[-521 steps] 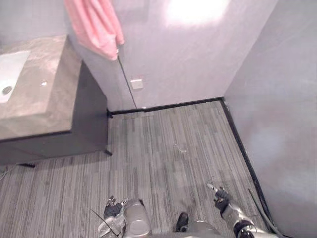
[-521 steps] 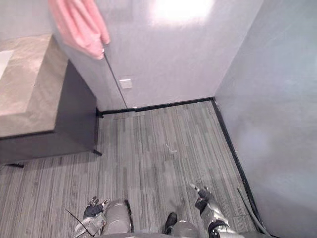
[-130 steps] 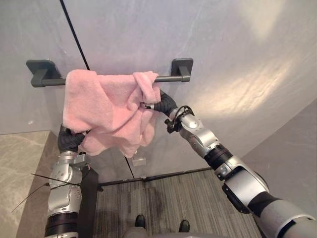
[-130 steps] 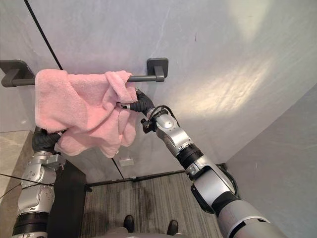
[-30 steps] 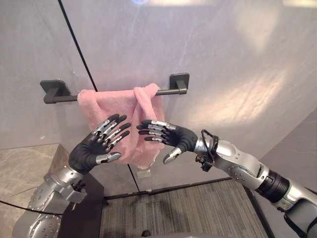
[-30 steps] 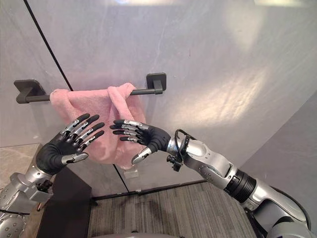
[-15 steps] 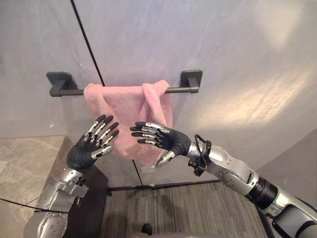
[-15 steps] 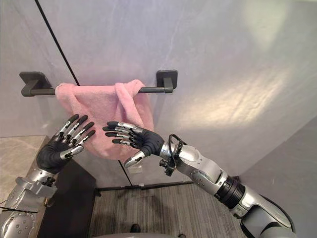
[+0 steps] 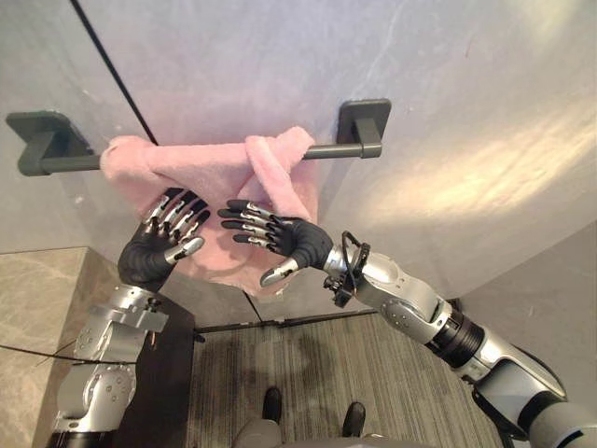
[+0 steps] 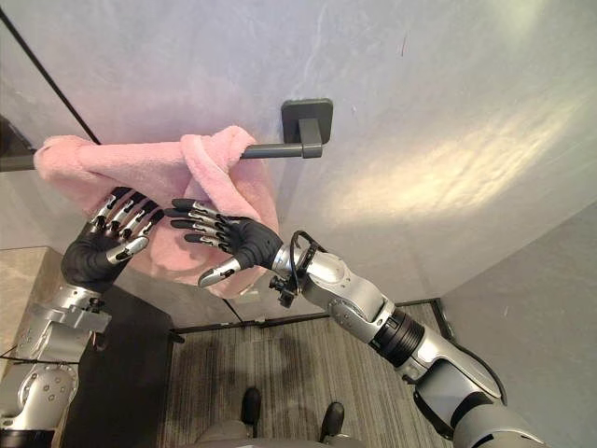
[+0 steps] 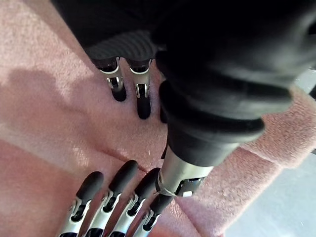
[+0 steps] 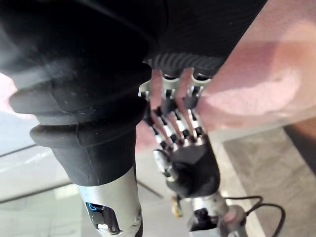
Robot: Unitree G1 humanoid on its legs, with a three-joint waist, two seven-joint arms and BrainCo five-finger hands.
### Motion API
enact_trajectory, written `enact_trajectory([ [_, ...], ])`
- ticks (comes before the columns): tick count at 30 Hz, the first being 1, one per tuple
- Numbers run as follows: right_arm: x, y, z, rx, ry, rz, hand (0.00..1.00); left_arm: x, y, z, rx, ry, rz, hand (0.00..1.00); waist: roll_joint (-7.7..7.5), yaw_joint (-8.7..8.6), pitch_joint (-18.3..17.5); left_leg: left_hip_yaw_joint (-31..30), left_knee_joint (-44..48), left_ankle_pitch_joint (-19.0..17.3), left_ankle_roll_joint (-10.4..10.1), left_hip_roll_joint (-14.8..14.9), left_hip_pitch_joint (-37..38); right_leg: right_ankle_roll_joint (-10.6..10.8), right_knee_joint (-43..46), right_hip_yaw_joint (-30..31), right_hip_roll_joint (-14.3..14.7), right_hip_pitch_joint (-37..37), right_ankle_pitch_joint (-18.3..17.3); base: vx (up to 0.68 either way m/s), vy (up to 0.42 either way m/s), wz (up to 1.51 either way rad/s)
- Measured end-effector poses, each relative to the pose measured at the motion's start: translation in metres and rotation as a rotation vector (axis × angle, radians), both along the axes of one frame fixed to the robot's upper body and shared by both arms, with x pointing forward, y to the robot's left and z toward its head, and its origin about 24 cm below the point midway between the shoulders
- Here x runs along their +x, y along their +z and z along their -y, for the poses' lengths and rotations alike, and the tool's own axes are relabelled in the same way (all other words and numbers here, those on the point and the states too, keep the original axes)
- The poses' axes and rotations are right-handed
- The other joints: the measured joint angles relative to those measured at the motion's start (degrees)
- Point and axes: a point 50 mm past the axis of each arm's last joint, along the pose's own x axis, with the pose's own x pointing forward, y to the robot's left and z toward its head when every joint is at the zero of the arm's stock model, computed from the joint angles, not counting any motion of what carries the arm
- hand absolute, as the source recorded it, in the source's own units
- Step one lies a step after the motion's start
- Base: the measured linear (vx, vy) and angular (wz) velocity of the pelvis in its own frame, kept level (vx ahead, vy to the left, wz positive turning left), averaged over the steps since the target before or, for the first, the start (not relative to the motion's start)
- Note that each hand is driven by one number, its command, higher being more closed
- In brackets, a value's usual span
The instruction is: Organize washtable
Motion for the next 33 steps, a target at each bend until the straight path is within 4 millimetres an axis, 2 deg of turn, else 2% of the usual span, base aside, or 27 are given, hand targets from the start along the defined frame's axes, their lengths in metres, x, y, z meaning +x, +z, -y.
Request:
enact_trajectory([
  [8,0.01,0.016,0.004,0.028,-0.069,0.054,0.0,0.013,0.001,-0.004,0.015,0.045,0.003,0.0,0.0,-0.23,1.2,1.57,-0.01,-0.01,0.0,0.27,-0.8,-0.22,0.08,1.63,0.53,-1.64,0.52,0.0,-0.003,-0.1],
  [11,0.018,0.017,0.009,0.037,-0.114,0.047,0.0,0.015,0.001,-0.007,0.037,0.08,0.002,0.0,-0.01,-1.05,1.2,1.81,-0.01,0.0,0.0,0.32,-0.74,-0.25,0.08,1.84,0.57,-1.69,0.68,-0.01,0.003,-0.04],
  [15,0.027,0.025,0.022,0.07,-0.186,0.055,0.0,0.015,0.006,-0.014,0.051,0.129,0.016,0.0,0.01,-1.13,1.21,2.31,-0.03,0.0,0.0,0.38,-0.53,-0.38,0.06,2.35,0.6,-1.73,0.93,-0.01,0.005,-0.07],
  [20,0.038,0.037,0.045,0.114,-0.287,0.078,0.0,0.011,0.021,-0.035,0.059,0.243,0.086,0.0,0.13,-1.1,1.29,2.25,-0.12,0.07,-0.08,0.69,-0.08,-0.46,0.04,2.36,0.75,-1.3,0.99,0.0,0.0,0.0],
  [22,0.039,0.037,0.05,0.126,-0.308,0.074,0.0,0.005,0.03,-0.055,0.048,0.349,0.124,0.0,0.17,-1.08,1.32,2.25,-0.39,0.08,-0.09,0.84,0.25,-0.47,-0.01,2.36,0.92,-1.0,0.98,0.0,0.0,0.0],
  [27,0.041,0.034,0.062,0.142,-0.353,0.061,0.0,-0.015,0.05,-0.088,0.036,0.567,0.22,0.0,0.17,-0.8,1.32,2.37,-0.39,0.12,-0.16,0.83,0.73,-0.48,0.01,2.52,0.99,-0.6,0.99,0.0,0.0,0.0],
  [33,0.043,0.03,0.074,0.143,-0.393,0.049,0.0,-0.024,0.056,-0.101,0.071,0.675,0.234,0.0,0.15,-0.55,1.31,2.39,-0.41,0.12,-0.17,0.87,1.3,-0.49,-0.03,2.52,0.98,0.03,0.99,0.0,0.0,0.0],
])
